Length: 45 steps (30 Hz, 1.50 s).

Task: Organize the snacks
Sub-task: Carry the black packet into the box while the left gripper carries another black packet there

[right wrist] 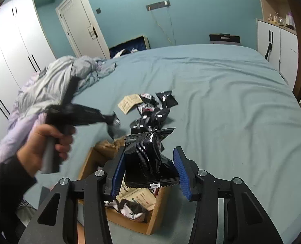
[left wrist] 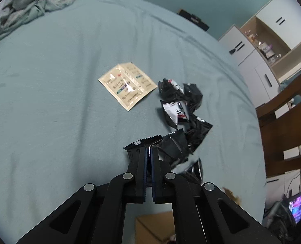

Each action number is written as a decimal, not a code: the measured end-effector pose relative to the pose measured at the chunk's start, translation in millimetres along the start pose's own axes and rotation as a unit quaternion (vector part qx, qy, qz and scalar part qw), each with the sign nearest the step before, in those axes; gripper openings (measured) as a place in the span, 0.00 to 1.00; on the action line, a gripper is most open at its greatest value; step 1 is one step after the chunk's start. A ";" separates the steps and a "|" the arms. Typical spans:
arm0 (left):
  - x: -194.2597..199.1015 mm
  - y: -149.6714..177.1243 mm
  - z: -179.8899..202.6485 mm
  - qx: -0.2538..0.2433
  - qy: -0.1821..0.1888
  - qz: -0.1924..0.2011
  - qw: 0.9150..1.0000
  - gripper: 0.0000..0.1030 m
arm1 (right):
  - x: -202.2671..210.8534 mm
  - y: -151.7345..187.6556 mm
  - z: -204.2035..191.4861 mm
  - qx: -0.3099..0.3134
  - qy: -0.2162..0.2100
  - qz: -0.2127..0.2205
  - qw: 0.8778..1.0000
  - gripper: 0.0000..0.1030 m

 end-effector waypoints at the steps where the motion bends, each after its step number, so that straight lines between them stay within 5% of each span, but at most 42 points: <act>1: 7.0 1.4 -1.0 -0.001 -0.001 0.006 1.000 0.02 | -0.8 -0.9 -1.8 0.003 0.003 -0.003 1.000 0.44; 20: 63.9 4.3 7.1 -0.009 -0.005 0.052 0.999 0.02 | -3.1 -5.4 10.6 -0.029 -0.010 -0.001 1.000 0.44; 26: 115.9 39.1 62.1 -0.114 -0.006 0.092 0.989 0.02 | -10.7 -9.5 17.8 -0.043 -0.008 -0.014 0.999 0.44; 35: 82.2 114.7 99.2 -0.207 -0.016 0.019 0.978 0.04 | -11.6 -12.7 9.1 -0.028 -0.006 -0.032 0.999 0.44; 38: 71.3 118.6 102.8 -0.217 -0.040 0.017 0.975 0.23 | -7.7 -11.6 5.7 -0.020 -0.002 -0.025 0.999 0.44; 40: 70.4 118.8 100.2 -0.215 -0.060 0.030 0.974 0.49 | -5.9 -9.3 3.2 -0.014 0.001 -0.023 1.000 0.44; 45: 84.0 108.2 81.6 -0.171 -0.099 0.077 0.977 0.66 | -4.4 -5.6 -7.3 0.013 0.003 -0.024 1.000 0.44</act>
Point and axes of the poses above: each gripper's, at about its wrist camera, not at the fingertips, and x roughly against the way its jaws point, z to its right, y to its underside, the point moved 1 cm from there along -x, roughly the way its jaws point
